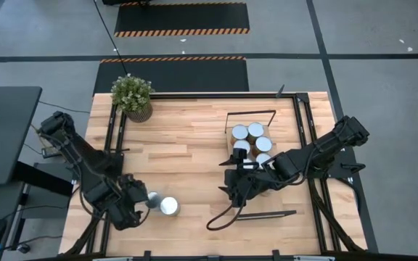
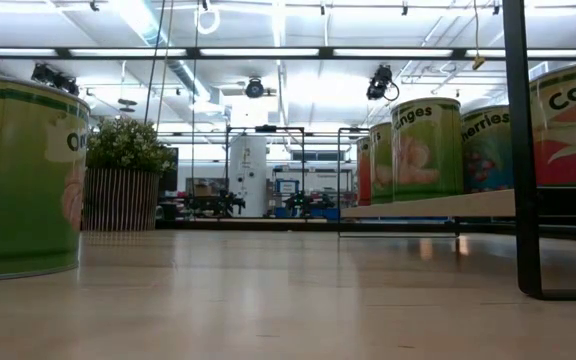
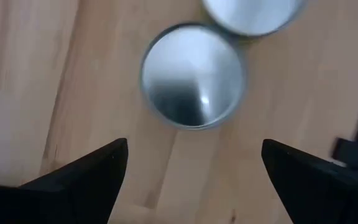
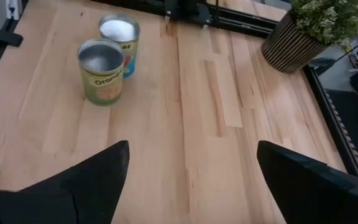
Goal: Pick and place cans onto a shelf
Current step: Put the canned tomatoes on the shelf
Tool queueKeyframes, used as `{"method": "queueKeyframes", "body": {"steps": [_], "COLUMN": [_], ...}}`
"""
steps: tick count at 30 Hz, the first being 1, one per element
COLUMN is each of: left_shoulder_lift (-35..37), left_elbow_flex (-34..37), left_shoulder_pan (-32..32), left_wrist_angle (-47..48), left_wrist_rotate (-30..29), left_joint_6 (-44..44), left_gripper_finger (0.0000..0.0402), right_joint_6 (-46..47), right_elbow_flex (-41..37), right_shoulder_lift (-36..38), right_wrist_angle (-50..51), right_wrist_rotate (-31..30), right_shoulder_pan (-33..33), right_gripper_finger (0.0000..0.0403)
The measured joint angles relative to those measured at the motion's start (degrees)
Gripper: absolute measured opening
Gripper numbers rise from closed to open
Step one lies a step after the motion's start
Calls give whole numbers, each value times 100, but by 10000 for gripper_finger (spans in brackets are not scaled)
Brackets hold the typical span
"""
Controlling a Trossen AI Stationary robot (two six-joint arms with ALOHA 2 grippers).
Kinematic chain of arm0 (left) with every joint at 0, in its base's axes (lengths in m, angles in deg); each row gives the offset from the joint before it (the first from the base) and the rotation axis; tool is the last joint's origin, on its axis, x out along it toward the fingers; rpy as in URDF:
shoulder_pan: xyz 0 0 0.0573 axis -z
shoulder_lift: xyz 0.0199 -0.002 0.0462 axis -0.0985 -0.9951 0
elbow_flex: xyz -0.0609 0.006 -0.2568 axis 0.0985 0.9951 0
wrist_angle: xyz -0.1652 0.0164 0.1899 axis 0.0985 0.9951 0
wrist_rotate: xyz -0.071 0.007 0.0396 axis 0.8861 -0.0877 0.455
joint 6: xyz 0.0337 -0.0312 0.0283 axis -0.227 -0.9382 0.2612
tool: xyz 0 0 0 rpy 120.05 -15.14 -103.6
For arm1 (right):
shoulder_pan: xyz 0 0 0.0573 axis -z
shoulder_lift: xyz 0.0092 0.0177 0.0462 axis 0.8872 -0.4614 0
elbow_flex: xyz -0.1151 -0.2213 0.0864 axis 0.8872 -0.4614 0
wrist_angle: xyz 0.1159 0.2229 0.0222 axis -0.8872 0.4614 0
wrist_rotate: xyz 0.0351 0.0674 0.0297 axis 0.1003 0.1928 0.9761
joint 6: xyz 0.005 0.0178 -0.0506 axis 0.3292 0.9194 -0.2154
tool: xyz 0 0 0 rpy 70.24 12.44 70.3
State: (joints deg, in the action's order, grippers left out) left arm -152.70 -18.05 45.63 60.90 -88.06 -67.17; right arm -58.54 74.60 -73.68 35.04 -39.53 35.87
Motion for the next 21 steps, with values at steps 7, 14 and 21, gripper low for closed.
{"method": "queueKeyframes", "body": {"steps": [7,14,21], "left_shoulder_lift": [-4,-4,-2], "left_elbow_flex": [1123,1933,1990], "left_shoulder_pan": [143,-169,-216], "left_wrist_angle": [-866,-2309,-3023], "left_wrist_rotate": [57,-148,-700], "left_joint_6": [-460,160,845], "left_gripper_finger": [375,375,375], "right_joint_6": [26,33,92], "right_elbow_flex": [-2,-2,-2], "right_shoulder_lift": [0,0,0], "right_wrist_angle": [4,3,4], "right_wrist_rotate": [72,161,207], "right_shoulder_pan": [11,9,6], "right_gripper_finger": [362,362,362]}}
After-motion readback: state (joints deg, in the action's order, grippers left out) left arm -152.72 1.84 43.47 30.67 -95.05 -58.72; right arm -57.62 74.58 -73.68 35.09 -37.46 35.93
